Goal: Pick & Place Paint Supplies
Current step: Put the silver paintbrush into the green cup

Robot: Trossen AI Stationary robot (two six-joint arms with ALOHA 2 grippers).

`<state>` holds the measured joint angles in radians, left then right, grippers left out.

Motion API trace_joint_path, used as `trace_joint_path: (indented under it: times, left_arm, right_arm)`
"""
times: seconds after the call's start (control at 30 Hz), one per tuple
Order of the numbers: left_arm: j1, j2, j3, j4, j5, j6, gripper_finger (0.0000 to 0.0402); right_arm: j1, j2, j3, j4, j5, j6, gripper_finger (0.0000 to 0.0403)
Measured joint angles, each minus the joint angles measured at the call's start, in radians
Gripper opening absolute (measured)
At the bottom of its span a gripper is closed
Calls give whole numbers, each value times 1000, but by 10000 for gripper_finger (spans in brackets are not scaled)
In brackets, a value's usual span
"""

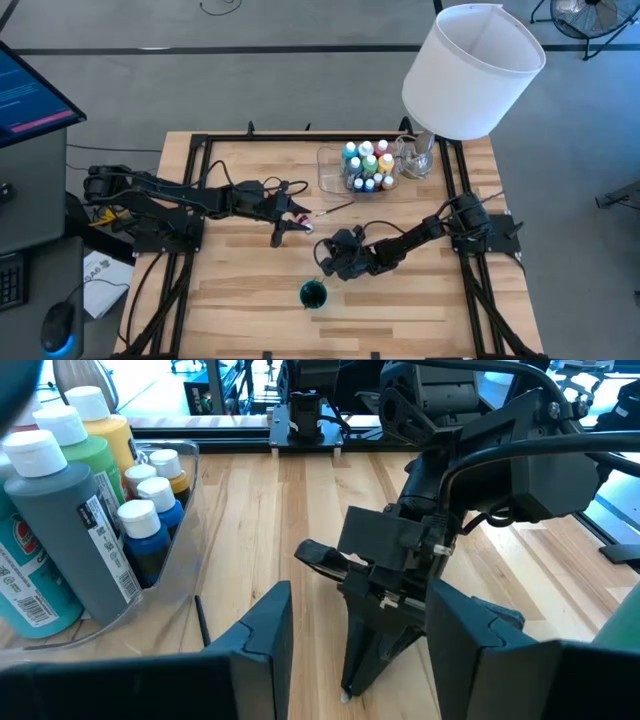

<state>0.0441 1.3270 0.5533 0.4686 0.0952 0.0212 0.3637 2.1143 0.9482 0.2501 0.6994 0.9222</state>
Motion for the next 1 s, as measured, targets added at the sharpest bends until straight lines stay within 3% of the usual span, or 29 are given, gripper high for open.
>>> trace_joint_path:
  times: [0.5,0.83,1.0]
  left_arm:
    - [0,0,0,0,0,0,121]
    - [0,0,0,-5,0,0,121]
    - [0,0,0,-4,0,0,121]
  right_arm:
    - [9,-39,-7,-49,6,-39,4]
    - [76,-154,-12,-193,225,-92,0]
    - [96,-183,-12,-216,286,-95,0]
